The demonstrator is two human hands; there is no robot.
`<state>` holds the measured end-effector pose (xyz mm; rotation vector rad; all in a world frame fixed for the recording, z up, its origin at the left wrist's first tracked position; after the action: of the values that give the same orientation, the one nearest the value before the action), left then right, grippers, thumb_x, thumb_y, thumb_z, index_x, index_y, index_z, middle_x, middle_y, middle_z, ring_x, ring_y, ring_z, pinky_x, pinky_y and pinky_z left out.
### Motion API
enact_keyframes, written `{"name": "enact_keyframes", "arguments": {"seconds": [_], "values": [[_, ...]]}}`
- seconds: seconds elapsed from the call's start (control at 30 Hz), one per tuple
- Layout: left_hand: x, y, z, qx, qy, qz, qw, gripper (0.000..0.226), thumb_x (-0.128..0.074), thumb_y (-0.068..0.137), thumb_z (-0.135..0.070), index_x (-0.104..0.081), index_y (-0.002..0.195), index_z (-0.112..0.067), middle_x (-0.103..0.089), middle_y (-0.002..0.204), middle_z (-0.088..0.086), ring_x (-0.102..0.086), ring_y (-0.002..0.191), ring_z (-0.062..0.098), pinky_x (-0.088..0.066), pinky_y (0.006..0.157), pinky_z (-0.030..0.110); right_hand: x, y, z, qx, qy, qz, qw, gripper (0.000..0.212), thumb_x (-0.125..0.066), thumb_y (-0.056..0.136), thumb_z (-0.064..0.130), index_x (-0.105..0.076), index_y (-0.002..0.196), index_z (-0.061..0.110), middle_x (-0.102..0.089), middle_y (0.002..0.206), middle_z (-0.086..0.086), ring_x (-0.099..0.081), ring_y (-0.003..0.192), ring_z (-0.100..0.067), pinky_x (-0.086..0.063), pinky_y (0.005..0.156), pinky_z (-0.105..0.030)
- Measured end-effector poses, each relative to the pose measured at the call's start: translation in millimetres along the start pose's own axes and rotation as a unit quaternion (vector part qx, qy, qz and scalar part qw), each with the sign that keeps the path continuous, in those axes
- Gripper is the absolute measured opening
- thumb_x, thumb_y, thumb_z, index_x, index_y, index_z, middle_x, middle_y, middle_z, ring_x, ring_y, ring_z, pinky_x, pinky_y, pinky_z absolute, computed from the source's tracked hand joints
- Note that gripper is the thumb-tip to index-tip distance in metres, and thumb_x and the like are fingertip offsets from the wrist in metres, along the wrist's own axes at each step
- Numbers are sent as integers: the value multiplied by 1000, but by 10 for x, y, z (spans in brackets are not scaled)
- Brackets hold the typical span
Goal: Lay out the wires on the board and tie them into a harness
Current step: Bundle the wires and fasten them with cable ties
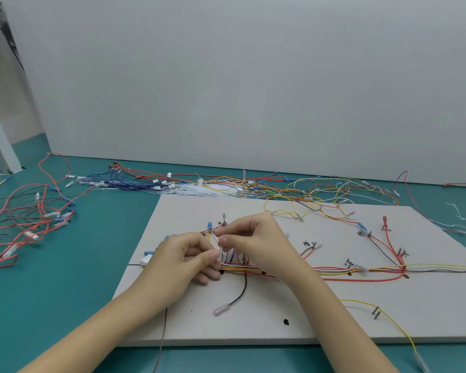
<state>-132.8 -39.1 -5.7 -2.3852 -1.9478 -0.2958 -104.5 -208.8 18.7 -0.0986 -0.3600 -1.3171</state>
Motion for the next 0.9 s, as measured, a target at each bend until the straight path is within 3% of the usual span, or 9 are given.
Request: {"name": "enact_keyframes", "arguments": {"seconds": [0.17,0.4,0.57,0.77,0.9], "values": [[71,16,-12,32,-13,26,999,9,-67,86,1,-70,81,-4,-74,77,17,-74,72,24,-57,58,22,20,6,10,1,30,-3,1000,13,-71,82,-1,-76,85,10,-72,69,-10,-68,65,-16,-50,56,-22],[206,40,-57,79,-15,65,995,21,-61,85,13,-62,98,-4,-74,80,18,-73,72,24,-55,55,23,-36,16,-42,4,-6,-2,1000,17,-68,82,-4,-75,90,8,-72,78,-18,-67,68,-18,-55,70,-31],[257,37,-70,77,4,55,996,26,-65,81,15,-47,90,-2,-73,78,21,-72,66,26,-51,47,25,-35,16,-24,22,-9,-10,1000,23,-67,81,-5,-74,84,17,-71,72,-10,-67,65,-15,-54,67,-29],[244,29,-65,69,10,56,996,29,-66,81,14,-43,85,-4,-73,79,22,-70,64,24,-50,48,26,-22,14,-12,33,2,-9,999,29,-66,80,-7,-73,79,22,-69,64,3,-66,62,-15,-54,65,-27],[227,17,-83,48,30,57,997,28,-67,83,10,-43,84,-4,-73,78,19,-66,58,20,-47,45,25,-24,17,-28,24,-2,-10,1000,26,-66,81,-5,-73,80,20,-71,67,-5,-66,62,-14,-53,64,-29]]}}
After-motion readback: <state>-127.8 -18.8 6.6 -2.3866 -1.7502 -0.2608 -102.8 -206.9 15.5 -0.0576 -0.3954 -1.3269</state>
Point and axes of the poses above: each hand's wrist, its own y-axis towards the middle knuckle, its own x-axis out of the back of the hand, z = x × y, the point moved 1 cm from there along y, towards the middle knuckle
